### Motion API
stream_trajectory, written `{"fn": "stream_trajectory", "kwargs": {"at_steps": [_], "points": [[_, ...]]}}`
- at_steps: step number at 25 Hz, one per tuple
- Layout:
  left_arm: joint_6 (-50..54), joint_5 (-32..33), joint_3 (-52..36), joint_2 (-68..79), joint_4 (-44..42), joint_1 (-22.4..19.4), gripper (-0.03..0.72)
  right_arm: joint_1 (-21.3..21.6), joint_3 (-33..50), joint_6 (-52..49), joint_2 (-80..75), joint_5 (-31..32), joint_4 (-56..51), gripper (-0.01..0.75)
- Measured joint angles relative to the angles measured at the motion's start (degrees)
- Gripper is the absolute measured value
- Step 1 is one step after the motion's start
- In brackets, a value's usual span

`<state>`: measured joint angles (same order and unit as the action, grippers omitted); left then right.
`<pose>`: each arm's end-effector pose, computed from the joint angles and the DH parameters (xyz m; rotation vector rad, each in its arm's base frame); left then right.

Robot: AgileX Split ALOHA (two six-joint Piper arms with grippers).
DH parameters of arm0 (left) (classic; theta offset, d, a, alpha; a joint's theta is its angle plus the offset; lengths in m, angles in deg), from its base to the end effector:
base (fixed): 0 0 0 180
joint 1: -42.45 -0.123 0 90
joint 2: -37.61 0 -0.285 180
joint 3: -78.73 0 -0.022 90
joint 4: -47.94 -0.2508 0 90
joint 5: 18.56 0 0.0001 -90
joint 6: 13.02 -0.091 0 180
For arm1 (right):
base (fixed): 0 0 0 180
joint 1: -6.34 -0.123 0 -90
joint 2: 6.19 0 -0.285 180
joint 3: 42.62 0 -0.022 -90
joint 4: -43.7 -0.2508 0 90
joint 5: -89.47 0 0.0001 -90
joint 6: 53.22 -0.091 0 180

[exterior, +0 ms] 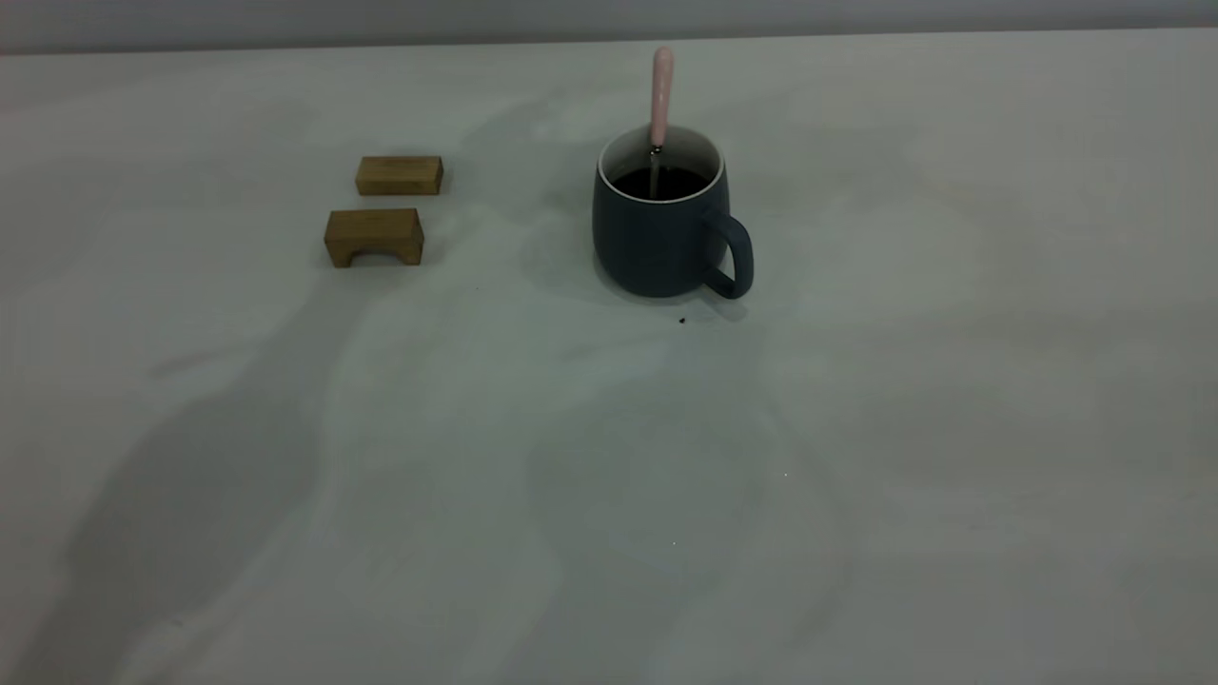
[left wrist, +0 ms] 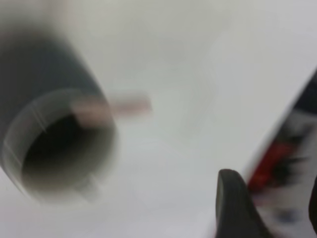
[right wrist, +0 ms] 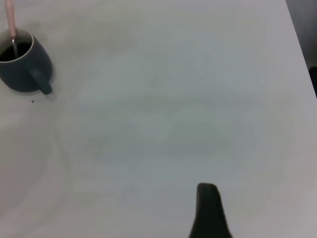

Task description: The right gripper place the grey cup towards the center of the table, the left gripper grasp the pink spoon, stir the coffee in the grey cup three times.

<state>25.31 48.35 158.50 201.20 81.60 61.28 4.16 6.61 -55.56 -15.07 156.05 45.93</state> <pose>0.5181 -0.2257 0.1869 -0.5962 2.7159 -1.1013 -0.0054 -0.0035 0.2663 0.0066 2.1755 -0.0027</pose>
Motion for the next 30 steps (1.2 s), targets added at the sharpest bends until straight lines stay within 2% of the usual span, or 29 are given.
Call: {"fn": "stream_trajectory", "kwargs": {"at_steps": [4, 7, 14, 18, 23, 30], "points": [[-31.6, 0.0, 1.0, -3.7, -2.3, 0.0, 0.432, 0.0, 0.0, 0.0, 0.0, 0.0, 0.0, 0.587], [-45.2, 0.0, 1.2, -7.8, -2.3, -0.2, 0.432, 0.0, 0.0, 0.0, 0.0, 0.0, 0.0, 0.587], [-40.2, 0.0, 1.2, -16.5, -9.1, -4.6, 0.432, 0.0, 0.0, 0.0, 0.0, 0.0, 0.0, 0.587], [-42.5, 0.0, -5.0, -21.4, -10.1, -5.1, 0.432, 0.0, 0.0, 0.0, 0.0, 0.0, 0.0, 0.587], [-43.2, 0.0, -23.5, -28.9, -14.7, -4.9, 0.432, 0.0, 0.0, 0.0, 0.0, 0.0, 0.0, 0.587], [-38.8, 0.0, -55.6, -44.8, -29.7, -4.9, 0.432, 0.0, 0.0, 0.0, 0.0, 0.0, 0.0, 0.587]]}}
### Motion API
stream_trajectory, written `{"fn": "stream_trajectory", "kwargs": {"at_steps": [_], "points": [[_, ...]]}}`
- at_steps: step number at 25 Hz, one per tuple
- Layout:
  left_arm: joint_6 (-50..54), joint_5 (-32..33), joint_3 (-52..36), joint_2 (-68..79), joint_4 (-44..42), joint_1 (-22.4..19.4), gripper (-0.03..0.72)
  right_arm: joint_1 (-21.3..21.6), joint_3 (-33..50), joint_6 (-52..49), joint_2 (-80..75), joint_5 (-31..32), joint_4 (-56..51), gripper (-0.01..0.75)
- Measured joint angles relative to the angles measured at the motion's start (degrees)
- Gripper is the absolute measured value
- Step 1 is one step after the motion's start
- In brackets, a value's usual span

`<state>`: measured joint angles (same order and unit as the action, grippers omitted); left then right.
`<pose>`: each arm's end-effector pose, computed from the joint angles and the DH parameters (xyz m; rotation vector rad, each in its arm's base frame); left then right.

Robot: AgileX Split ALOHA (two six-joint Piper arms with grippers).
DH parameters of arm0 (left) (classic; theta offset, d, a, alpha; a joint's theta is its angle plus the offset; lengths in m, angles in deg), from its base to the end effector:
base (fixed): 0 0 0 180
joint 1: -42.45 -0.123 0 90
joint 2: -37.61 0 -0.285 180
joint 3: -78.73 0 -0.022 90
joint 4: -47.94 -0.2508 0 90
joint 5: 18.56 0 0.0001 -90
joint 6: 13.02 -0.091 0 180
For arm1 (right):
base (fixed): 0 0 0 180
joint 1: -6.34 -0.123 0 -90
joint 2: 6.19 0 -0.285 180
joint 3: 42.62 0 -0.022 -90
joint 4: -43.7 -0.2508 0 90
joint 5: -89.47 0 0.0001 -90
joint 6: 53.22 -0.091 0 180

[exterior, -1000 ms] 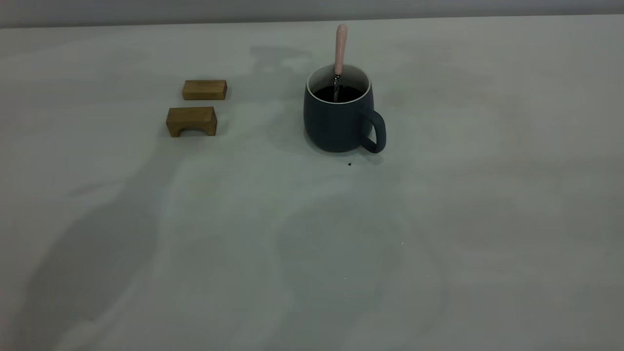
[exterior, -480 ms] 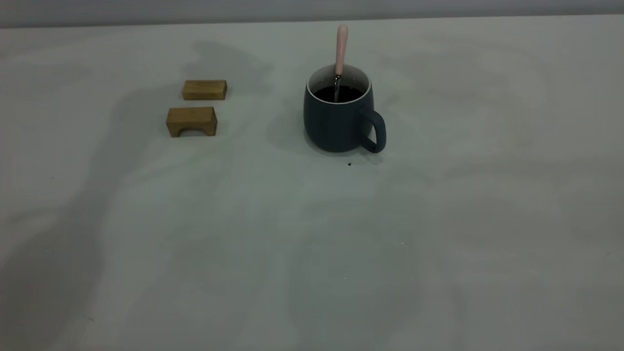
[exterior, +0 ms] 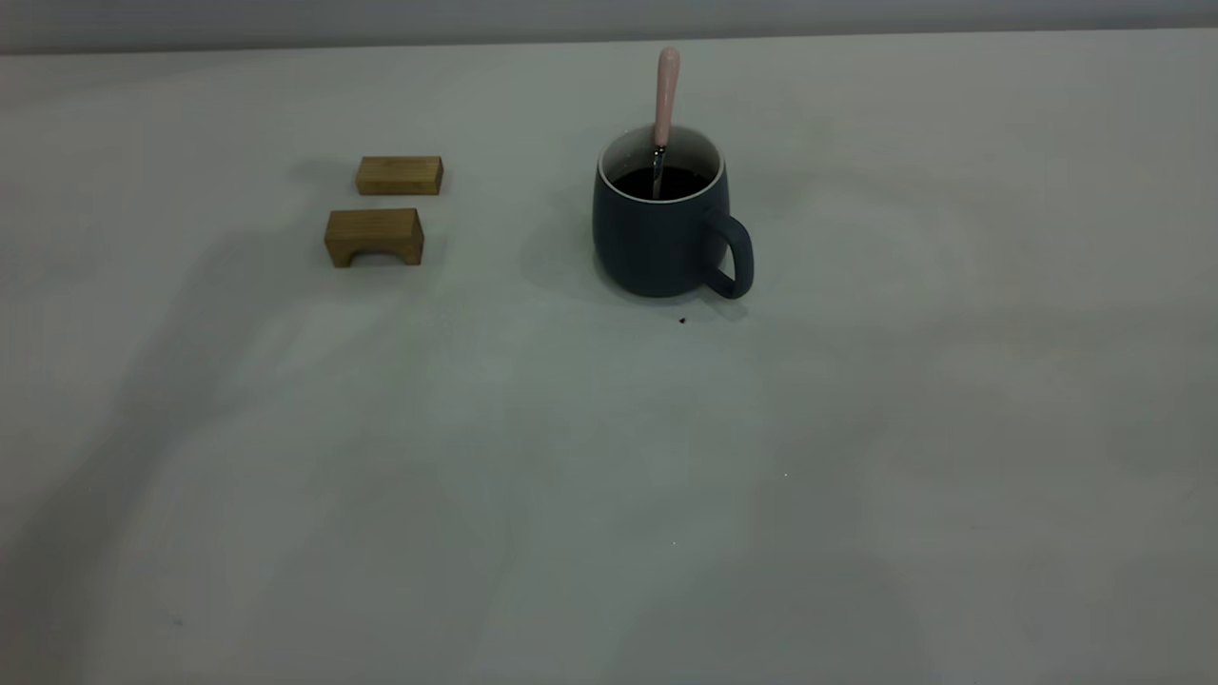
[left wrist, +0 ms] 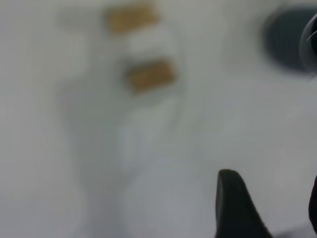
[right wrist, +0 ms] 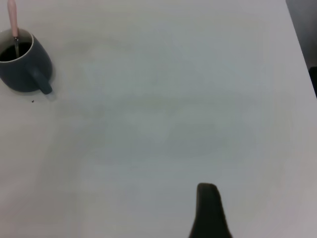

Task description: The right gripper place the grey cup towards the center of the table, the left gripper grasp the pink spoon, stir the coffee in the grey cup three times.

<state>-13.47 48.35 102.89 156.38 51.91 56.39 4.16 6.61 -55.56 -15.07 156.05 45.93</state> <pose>0.4040 -0.1063 0.2885 0.3303 2.8062 -0.1496 -0.0054 -0.0035 0.2663 0.0066 2.1755 -0.0027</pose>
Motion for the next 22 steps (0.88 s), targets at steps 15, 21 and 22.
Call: {"fn": "stream_trajectory", "kwargs": {"at_steps": [15, 21, 22], "points": [[3.3, -0.2, -51.7, -54.5, -9.0, -7.1, 0.432, 0.0, 0.0, 0.0, 0.0, 0.0, 0.0, 0.587], [3.4, -1.4, -64.9, -75.7, -9.0, -14.8, 0.432, 0.0, 0.0, 0.0, 0.0, 0.0, 0.0, 0.587], [3.4, -1.7, -66.4, -79.2, -9.0, -15.1, 0.432, 0.0, 0.0, 0.0, 0.0, 0.0, 0.0, 0.587]]}}
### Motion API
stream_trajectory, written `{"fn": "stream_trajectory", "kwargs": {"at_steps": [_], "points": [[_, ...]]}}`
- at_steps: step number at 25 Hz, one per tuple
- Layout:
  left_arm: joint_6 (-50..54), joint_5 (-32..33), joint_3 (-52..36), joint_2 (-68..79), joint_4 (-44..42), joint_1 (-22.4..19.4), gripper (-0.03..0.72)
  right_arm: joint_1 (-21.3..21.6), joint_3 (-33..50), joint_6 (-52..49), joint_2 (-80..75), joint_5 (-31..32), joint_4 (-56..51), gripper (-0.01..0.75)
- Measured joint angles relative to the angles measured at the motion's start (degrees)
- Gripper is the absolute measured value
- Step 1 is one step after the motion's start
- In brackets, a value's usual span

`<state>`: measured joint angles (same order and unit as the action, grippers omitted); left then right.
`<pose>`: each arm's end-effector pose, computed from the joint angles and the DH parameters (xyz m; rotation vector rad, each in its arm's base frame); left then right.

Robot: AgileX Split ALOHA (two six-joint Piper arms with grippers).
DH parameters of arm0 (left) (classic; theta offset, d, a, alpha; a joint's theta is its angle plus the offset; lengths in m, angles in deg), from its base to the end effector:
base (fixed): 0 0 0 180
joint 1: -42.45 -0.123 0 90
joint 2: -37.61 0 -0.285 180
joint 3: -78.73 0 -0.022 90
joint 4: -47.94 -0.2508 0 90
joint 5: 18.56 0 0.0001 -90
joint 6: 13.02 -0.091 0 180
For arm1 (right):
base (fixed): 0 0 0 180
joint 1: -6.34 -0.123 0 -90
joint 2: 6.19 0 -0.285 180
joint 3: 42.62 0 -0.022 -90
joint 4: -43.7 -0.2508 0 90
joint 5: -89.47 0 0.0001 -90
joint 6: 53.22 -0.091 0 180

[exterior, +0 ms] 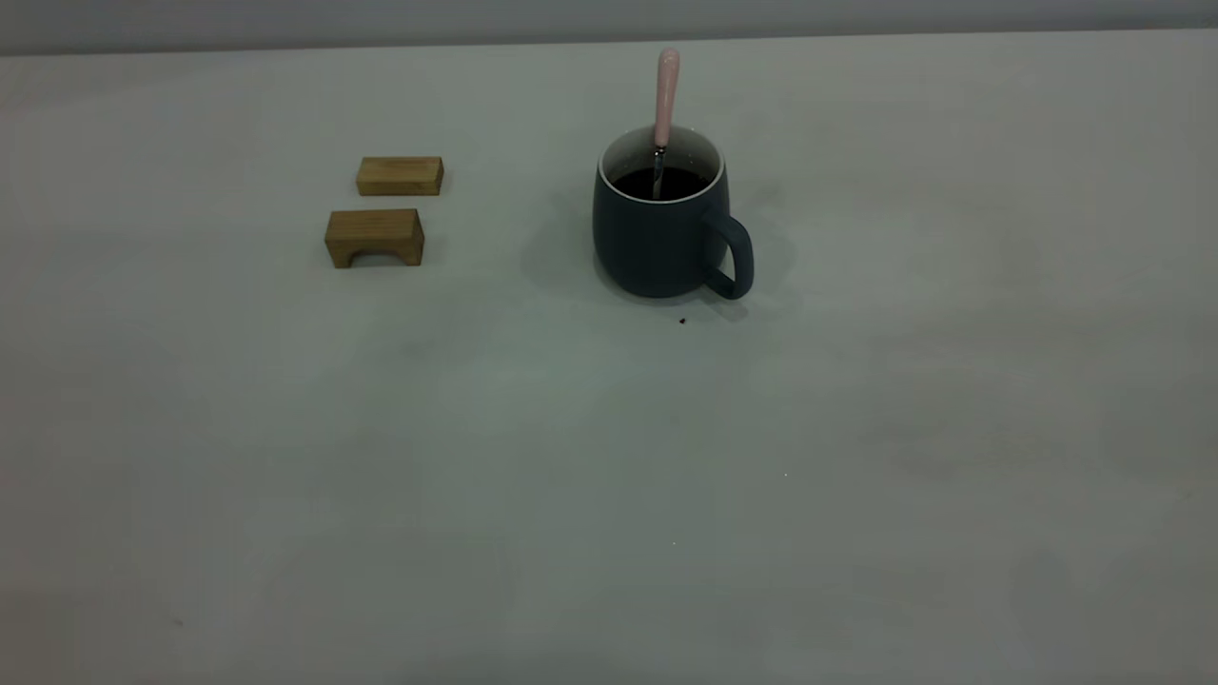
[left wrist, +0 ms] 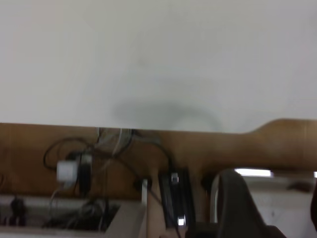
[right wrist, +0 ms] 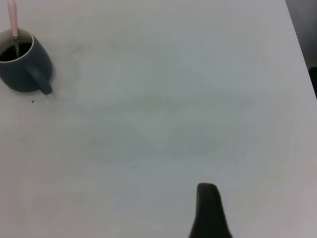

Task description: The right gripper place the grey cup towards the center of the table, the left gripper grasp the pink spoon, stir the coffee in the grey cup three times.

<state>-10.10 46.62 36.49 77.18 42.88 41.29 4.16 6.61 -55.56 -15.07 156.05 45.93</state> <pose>0.0747 0.0088 0.2860 -0.0742 2.5615 0.1052 -0.0054 -0.0035 0.2663 0.0066 2.1755 -0.0027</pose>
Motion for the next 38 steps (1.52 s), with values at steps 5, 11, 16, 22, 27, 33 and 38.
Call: {"fn": "stream_trajectory", "kwargs": {"at_steps": [5, 11, 16, 22, 27, 33, 38], "points": [[0.2, -1.3, -5.8, -13.6, 0.1, -0.1, 0.432, 0.0, 0.0, 0.0, 0.0, 0.0, 0.0, 0.587], [1.1, -2.0, -6.1, -21.2, 0.3, -0.2, 0.432, 0.0, 0.0, 0.0, 0.0, 0.0, 0.0, 0.587], [2.3, -1.1, -7.0, -26.1, 0.4, 0.3, 0.432, 0.0, 0.0, 0.0, 0.0, 0.0, 0.0, 0.587], [1.0, -0.7, -7.0, -32.4, 1.5, 1.4, 0.432, 0.0, 0.0, 0.0, 0.0, 0.0, 0.0, 0.587], [0.7, -0.4, -7.0, -32.9, 2.4, 1.9, 0.432, 0.0, 0.0, 0.0, 0.0, 0.0, 0.0, 0.587], [0.6, -0.4, -7.0, -32.9, 2.6, 1.9, 0.432, 0.0, 0.0, 0.0, 0.0, 0.0, 0.0, 0.587], [0.6, -0.4, -7.0, -32.9, 2.7, 1.9, 0.432, 0.0, 0.0, 0.0, 0.0, 0.0, 0.0, 0.587]]}}
